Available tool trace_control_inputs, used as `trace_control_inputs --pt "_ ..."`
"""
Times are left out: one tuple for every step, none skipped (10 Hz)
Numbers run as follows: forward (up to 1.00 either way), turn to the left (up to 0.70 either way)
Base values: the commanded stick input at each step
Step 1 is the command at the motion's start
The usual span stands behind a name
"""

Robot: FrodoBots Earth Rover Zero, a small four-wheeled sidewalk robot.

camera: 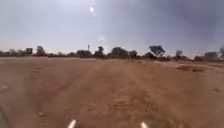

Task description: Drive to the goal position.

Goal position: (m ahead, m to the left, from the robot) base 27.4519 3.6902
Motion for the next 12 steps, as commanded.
trace_control_inputs --pt "0.70 0.00" --pt "0.70 0.00" --pt "0.70 0.00" --pt "0.70 0.00" --pt "0.70 0.00" --pt "0.70 0.00" --pt "0.70 0.00" --pt "0.70 0.00" --pt "0.70 0.00" --pt "0.70 0.00" --pt "0.70 0.00" --pt "0.70 0.00"
